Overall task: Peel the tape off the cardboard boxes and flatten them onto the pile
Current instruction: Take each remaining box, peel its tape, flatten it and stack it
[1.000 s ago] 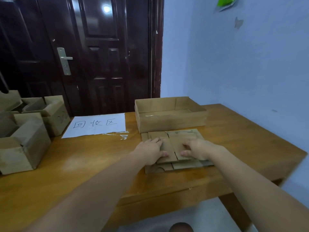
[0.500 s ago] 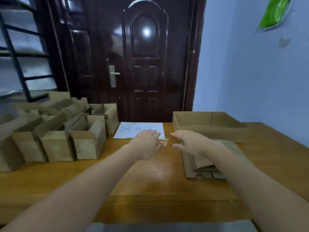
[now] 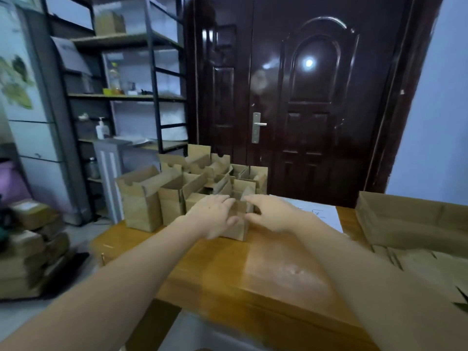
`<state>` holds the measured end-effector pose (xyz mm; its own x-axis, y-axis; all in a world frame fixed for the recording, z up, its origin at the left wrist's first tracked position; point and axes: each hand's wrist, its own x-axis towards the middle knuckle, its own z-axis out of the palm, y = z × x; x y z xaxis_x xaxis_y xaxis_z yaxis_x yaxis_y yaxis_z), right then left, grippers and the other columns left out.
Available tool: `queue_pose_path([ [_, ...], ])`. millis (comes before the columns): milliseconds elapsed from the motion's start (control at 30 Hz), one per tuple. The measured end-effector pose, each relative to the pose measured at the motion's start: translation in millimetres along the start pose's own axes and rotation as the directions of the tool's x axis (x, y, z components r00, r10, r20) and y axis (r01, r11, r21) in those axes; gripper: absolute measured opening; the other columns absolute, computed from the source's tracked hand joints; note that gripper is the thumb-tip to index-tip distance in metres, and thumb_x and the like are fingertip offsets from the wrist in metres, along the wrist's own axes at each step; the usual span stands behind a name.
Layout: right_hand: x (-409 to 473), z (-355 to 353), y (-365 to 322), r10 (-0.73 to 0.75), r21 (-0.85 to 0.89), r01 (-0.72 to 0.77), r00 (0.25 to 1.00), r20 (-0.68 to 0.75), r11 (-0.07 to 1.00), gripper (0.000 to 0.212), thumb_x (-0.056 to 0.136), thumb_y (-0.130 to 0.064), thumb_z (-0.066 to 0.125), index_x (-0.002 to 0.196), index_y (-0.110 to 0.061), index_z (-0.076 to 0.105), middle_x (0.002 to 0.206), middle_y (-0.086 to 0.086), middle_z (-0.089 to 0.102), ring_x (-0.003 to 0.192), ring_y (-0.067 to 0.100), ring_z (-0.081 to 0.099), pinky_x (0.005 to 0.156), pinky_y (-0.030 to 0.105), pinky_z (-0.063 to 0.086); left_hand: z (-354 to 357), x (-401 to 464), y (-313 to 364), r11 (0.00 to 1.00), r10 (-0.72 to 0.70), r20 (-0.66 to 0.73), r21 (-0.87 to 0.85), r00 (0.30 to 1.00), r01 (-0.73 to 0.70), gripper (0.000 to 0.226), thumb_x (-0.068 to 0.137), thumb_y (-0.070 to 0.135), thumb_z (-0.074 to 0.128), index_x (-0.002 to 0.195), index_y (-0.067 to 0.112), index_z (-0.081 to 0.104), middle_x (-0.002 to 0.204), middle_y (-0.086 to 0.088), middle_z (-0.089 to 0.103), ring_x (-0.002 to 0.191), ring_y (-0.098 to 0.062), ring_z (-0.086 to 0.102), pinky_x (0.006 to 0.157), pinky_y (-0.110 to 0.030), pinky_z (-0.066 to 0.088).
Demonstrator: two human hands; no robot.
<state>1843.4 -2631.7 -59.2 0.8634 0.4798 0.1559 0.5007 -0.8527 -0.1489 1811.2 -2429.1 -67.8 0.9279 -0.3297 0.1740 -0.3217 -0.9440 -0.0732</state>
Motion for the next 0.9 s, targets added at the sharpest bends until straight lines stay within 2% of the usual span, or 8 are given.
queue_pose_path([
  [133, 33, 20, -26, 0.064, 0.028, -0.063, 0.997, -0.045, 0.998, 0.053, 0.102, -0.039, 0.054, 0.152, -0.024, 0.044, 0.149, 0.0, 0.052, 0.135, 0.024, 0.05, 0.105, 0.037, 0.044, 5, -11, -30, 1.0, -0.027, -0.02, 0.002, 0.999, 0.027, 0.07, 0.107, 0.056, 0.035, 0.162, 0.014, 0.025, 0.168, -0.008, 0.027, 0.153, -0.026, 0.025, 0.124, -0.039, 0.022],
  [233, 45, 28, -33, 0.133, -0.001, -0.134, 0.985, -0.106, 0.991, 0.03, 0.101, -0.023, 0.053, 0.131, -0.025, 0.058, 0.127, 0.004, 0.064, 0.112, 0.028, 0.062, 0.086, 0.037, 0.051, 10, -13, -36, 1.0, -0.019, -0.027, 0.001, 0.999, 0.019, 0.07, 0.107, 0.055, 0.036, 0.162, 0.015, 0.024, 0.168, -0.007, 0.025, 0.154, -0.025, 0.022, 0.125, -0.039, 0.019],
  [333, 50, 34, -27, 0.188, 0.03, -0.185, 0.966, -0.178, 0.982, 0.035, 0.096, -0.009, 0.05, 0.125, -0.029, 0.055, 0.114, 0.005, 0.064, 0.099, 0.029, 0.062, 0.074, 0.035, 0.05, 14, -7, -35, 1.0, -0.008, -0.045, -0.018, 0.999, 0.007, 0.071, 0.106, 0.056, 0.038, 0.162, 0.015, 0.025, 0.168, -0.007, 0.025, 0.154, -0.024, 0.023, 0.125, -0.039, 0.02],
  [433, 53, 41, -16, 0.176, 0.017, -0.177, 0.962, -0.21, 0.984, 0.046, 0.096, -0.007, 0.049, 0.131, -0.036, 0.058, 0.117, 0.002, 0.06, 0.108, 0.025, 0.055, 0.079, 0.036, 0.05, 17, 0, -23, 0.999, 0.011, -0.051, -0.053, 0.999, -0.014, 0.072, 0.105, 0.057, 0.041, 0.162, 0.016, 0.026, 0.168, -0.006, 0.026, 0.154, -0.024, 0.023, 0.125, -0.039, 0.018],
  [500, 50, 43, -11, 0.157, -0.046, -0.169, 0.969, -0.193, 0.985, 0.042, 0.098, -0.008, 0.048, 0.128, -0.033, 0.063, 0.118, 0.003, 0.055, 0.114, 0.025, 0.05, 0.077, 0.035, 0.043, 17, 5, -14, 0.998, 0.024, -0.078, -0.054, 0.997, -0.028, 0.072, 0.104, 0.056, 0.043, 0.161, 0.016, 0.026, 0.168, -0.006, 0.027, 0.155, -0.023, 0.022, 0.126, -0.038, 0.016],
  [600, 41, 38, 6, 0.118, -0.097, -0.139, 0.973, -0.201, 0.985, 0.033, 0.097, -0.007, 0.051, 0.116, -0.029, 0.068, 0.112, 0.0, 0.052, 0.11, 0.022, 0.048, 0.073, 0.033, 0.039, 16, 14, -4, 0.997, 0.054, -0.133, -0.039, 0.99, -0.06, 0.073, 0.102, 0.056, 0.048, 0.16, 0.018, 0.028, 0.167, -0.005, 0.029, 0.154, -0.022, 0.022, 0.128, -0.04, 0.015],
  [733, 12, 27, 46, 0.175, -0.029, -0.182, 0.972, -0.158, 0.983, 0.029, 0.091, -0.007, 0.049, 0.09, -0.029, 0.069, 0.09, -0.009, 0.052, 0.087, 0.023, 0.057, 0.072, 0.033, 0.048, 13, 27, 7, 0.992, 0.12, -0.086, -0.015, 0.989, -0.122, 0.099, 0.085, 0.082, 0.049, 0.16, 0.021, 0.03, 0.167, -0.001, 0.029, 0.155, -0.021, 0.019, 0.129, -0.044, 0.008],
  [900, -55, 9, 104, 0.297, 0.156, -0.27, 0.935, -0.191, 0.95, 0.022, 0.094, -0.005, 0.055, 0.1, -0.019, 0.07, 0.102, 0.004, 0.067, 0.096, 0.026, 0.063, 0.082, 0.033, 0.049, 17, 34, 18, 0.97, 0.225, -0.042, 0.101, 0.973, -0.22, 0.111, 0.071, 0.091, 0.056, 0.159, 0.027, 0.032, 0.167, 0.002, 0.027, 0.157, -0.02, 0.014, 0.129, -0.044, 0.002],
])
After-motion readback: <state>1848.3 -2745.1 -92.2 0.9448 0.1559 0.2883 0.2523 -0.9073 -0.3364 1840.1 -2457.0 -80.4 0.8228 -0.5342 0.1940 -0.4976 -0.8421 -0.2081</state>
